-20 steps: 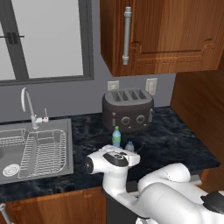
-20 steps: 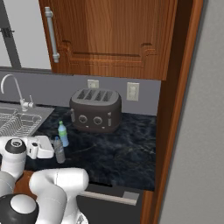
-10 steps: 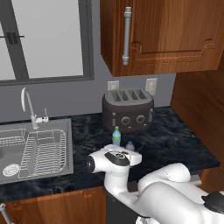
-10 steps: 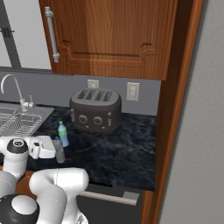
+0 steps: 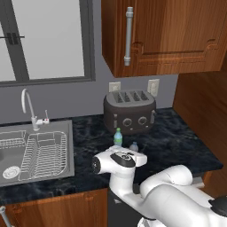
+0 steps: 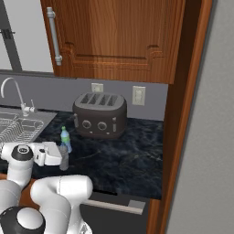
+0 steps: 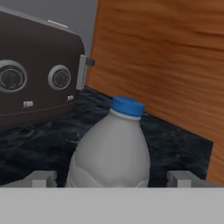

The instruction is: Take the bottled waters from the counter and place them in the freezer to freeze. Close the freezer door after placing the bottles.

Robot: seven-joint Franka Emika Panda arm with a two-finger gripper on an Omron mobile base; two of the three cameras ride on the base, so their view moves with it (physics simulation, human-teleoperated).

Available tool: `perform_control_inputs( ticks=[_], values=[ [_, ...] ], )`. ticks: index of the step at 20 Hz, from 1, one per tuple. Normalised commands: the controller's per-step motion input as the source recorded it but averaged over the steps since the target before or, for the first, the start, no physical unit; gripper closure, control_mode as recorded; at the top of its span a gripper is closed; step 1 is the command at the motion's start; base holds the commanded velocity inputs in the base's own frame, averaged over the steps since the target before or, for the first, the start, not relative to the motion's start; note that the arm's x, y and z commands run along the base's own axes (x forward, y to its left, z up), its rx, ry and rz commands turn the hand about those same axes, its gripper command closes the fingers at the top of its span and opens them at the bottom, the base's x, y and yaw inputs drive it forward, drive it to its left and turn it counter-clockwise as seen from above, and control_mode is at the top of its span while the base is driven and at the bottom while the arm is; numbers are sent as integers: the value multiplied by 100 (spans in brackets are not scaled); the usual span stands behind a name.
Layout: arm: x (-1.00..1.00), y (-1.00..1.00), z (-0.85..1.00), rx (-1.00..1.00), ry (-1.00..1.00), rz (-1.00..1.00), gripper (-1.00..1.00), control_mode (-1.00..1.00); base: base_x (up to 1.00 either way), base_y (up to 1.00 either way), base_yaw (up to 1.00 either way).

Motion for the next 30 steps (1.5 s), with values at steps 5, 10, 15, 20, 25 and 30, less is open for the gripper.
perform_control_inputs(
  ticks=[5,10,15,20,25,30],
  values=[
    [0,0,0,0,0,0,100,-100,0,0,0],
    [0,0,0,0,0,0,100,-100,0,0,0],
    [0,0,0,0,4,0,100,-100,0,0,0],
    [0,0,18,-11,2,0,100,-100,0,0,0],
    [-25,-2,72,-14,-1,0,100,-100,0,0,0],
    [-34,-28,100,0,1,0,100,-100,0,0,0]
  ],
)
